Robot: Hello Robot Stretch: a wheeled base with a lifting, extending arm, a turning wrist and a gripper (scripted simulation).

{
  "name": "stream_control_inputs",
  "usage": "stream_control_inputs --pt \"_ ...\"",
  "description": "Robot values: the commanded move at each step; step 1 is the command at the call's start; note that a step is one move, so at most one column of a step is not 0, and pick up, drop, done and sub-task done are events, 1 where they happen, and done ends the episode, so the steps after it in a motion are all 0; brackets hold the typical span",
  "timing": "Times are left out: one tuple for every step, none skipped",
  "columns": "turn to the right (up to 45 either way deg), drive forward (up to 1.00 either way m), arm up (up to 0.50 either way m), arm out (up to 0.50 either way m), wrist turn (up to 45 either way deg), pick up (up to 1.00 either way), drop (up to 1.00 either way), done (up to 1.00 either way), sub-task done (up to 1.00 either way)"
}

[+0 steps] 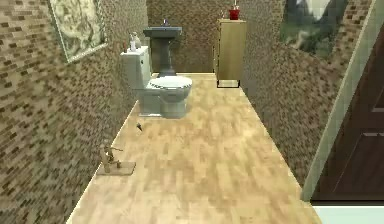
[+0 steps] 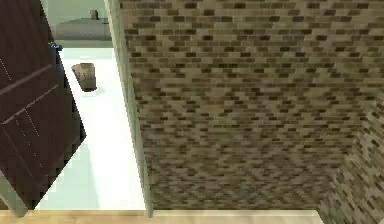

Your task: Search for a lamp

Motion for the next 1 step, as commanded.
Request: stream_control_inputs --pt "45.0 0.00 0.00 0.00 0.0 0.00 0.00 0.00 0.00"
